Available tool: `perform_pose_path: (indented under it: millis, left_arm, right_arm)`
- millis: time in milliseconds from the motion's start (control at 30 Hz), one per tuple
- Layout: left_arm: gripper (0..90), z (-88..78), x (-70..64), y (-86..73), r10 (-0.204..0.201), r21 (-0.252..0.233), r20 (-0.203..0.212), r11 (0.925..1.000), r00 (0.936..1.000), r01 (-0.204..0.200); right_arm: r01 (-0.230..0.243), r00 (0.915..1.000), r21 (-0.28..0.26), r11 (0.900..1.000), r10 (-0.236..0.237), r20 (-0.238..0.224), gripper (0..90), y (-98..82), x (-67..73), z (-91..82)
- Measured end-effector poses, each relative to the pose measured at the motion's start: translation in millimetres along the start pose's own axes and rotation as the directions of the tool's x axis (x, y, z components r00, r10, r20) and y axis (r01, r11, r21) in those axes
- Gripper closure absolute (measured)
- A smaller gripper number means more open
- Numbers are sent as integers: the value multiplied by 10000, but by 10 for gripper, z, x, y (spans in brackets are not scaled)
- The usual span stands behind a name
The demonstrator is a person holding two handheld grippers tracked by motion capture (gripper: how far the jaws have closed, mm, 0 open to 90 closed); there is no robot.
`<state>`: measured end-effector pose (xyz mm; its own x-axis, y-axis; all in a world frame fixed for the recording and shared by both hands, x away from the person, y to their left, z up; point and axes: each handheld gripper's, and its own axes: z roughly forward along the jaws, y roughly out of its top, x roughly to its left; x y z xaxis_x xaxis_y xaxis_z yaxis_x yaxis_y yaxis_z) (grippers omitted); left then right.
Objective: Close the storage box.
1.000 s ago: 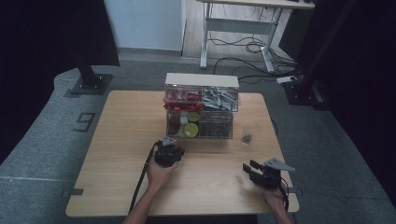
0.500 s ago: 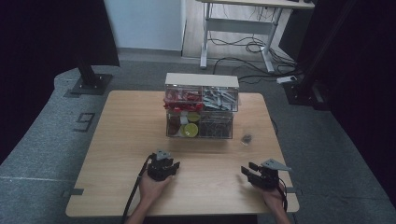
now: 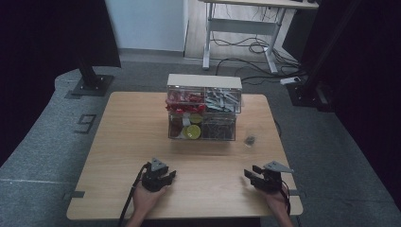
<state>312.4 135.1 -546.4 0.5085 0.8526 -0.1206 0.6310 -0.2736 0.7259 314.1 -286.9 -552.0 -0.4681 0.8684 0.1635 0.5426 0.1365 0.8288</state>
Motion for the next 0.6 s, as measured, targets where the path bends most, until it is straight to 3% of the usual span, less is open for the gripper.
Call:
perform_pose_path:
  millis: [33,300,600]
  left_arm:
    - [587,-14,8,-10,145,33,-198,9999,9997,-144]
    - [580,-23,-18,-22,564,128,-589,9984,9967,-558]
    - [562,-23,-17,-22,493,123,-666,9987,9966,-486]
  right_arm:
    - [27,10000,46,10000,-27,27,505,1,4,4]
    - [196,9998,145,9997,-198,91,502,4,33,19]
    - [210,9998,147,9997,-210,-25,496,6,31,19]
